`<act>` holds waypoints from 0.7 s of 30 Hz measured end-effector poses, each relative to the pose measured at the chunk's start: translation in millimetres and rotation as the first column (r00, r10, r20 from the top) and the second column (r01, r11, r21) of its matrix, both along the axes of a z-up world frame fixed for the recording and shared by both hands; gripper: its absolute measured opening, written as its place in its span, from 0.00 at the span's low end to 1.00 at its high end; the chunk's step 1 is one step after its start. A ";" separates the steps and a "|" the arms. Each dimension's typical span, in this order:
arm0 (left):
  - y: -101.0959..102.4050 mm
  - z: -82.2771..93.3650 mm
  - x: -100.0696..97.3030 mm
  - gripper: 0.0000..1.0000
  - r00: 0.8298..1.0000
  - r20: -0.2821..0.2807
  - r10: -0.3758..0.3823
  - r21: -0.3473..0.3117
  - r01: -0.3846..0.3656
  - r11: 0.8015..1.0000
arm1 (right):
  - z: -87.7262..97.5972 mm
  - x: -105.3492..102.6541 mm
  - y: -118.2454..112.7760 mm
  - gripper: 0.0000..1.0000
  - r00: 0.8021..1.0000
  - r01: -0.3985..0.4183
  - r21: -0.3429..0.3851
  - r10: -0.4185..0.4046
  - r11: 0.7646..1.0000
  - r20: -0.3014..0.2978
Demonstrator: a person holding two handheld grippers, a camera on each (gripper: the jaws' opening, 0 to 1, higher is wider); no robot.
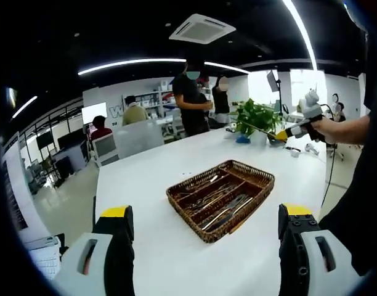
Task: Arrange the knives, forks, and spoons in their matching storage slots by inserting each utensil handle-first until every utensil is classified and aligned in the correct compartment
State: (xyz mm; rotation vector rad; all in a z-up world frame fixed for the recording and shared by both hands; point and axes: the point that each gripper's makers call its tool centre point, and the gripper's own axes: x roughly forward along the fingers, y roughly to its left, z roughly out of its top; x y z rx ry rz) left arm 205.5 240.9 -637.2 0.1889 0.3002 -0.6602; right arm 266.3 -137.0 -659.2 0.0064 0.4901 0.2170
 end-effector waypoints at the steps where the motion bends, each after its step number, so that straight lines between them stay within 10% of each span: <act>1: 0.6 -1.0 0.0 1.00 1.000 -0.002 0.000 0.002 0.000 1.000 | -0.6 1.1 -0.4 0.03 1.000 0.003 -0.001 -0.003 1.000 -0.001; 21: 20.4 -5.7 10.1 1.00 0.999 -0.018 0.028 0.001 -0.028 1.000 | 2.8 37.7 -8.0 0.03 0.998 0.054 -0.025 -0.054 0.998 -0.020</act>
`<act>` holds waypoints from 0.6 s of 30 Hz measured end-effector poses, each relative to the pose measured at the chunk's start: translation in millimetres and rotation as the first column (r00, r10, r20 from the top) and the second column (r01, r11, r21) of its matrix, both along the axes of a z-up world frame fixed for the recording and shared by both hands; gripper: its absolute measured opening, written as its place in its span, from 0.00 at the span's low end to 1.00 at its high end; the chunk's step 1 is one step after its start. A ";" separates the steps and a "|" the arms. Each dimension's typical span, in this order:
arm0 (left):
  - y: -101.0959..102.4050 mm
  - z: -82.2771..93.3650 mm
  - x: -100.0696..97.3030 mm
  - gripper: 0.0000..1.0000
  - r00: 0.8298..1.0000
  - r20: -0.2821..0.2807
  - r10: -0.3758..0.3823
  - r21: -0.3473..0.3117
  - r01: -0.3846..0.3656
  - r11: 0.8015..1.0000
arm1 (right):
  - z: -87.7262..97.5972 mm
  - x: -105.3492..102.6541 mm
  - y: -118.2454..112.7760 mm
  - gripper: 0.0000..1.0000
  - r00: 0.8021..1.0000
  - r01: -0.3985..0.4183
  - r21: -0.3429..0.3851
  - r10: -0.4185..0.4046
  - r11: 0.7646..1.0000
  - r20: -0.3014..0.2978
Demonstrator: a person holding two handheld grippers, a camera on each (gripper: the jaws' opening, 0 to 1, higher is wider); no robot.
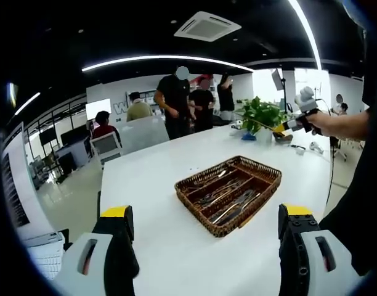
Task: Arrange the knives, forks, and spoons in their matching storage slots by inserting each utensil handle-first until every utensil is classified and aligned in the correct compartment
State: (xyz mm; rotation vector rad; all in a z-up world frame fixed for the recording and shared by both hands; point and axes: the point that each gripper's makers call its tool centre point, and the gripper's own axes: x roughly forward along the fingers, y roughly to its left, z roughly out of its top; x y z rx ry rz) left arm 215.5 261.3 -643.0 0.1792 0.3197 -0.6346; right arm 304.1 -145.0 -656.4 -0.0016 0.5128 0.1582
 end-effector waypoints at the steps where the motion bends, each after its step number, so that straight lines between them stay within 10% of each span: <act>1: -0.3 0.0 1.1 1.00 1.000 0.000 -0.001 -0.005 0.001 1.000 | -1.7 1.1 1.5 0.03 1.000 0.001 -0.002 -0.001 1.000 -0.010; 18: 0.6 -0.6 10.6 1.00 1.000 -0.007 0.004 0.001 -0.004 1.000 | -48.8 0.3 15.7 0.03 0.995 0.007 0.005 -0.007 1.000 -0.099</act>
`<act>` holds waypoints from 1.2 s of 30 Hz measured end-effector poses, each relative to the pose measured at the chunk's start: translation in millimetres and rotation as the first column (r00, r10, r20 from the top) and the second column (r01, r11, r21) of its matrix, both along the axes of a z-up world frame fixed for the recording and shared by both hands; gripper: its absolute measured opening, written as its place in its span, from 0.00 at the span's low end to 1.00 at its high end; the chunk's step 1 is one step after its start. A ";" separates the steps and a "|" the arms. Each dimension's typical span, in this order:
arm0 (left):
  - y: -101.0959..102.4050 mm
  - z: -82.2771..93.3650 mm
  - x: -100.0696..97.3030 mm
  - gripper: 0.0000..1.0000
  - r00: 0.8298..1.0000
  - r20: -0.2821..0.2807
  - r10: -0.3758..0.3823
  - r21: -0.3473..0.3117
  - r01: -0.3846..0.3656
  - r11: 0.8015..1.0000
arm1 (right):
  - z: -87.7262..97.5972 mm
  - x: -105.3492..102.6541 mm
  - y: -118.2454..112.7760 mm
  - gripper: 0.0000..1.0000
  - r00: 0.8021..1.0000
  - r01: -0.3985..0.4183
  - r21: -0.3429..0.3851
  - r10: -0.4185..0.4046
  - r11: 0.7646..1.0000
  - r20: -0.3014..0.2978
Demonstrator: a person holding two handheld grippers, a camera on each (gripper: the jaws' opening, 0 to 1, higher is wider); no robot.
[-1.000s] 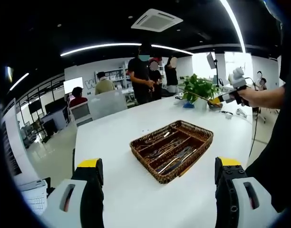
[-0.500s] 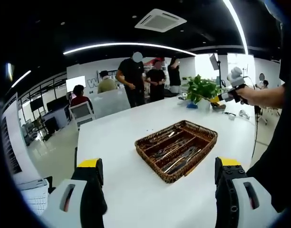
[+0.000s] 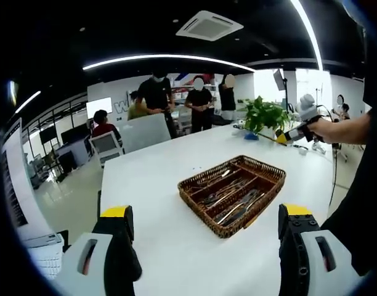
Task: Arrange the knives, forks, and spoons in their matching storage slots by inserting each utensil handle-first until every utensil is classified and aligned in the correct compartment
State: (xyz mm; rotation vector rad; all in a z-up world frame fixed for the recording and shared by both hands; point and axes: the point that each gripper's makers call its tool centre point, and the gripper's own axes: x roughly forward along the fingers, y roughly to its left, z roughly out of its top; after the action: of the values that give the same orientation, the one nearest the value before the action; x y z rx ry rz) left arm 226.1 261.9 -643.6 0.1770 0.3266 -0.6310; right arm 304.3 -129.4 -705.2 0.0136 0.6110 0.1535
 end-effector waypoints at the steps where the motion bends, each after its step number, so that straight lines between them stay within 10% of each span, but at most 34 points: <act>1: 0.0 -0.6 -0.1 1.00 1.000 -0.002 -0.002 0.004 0.002 1.000 | -5.1 0.1 0.9 0.03 1.000 0.002 0.005 -0.002 1.000 -0.007; 36: 21.0 -3.1 -1.4 1.00 0.999 -0.038 -0.007 0.050 0.009 0.999 | -107.2 -14.7 11.5 0.03 0.971 -0.003 -0.032 -0.004 0.999 -0.239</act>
State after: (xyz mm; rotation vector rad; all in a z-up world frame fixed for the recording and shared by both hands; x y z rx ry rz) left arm 224.7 282.9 -646.7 0.2144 0.3788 -0.6355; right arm 289.6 -117.9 -812.4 0.0011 0.8544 0.1425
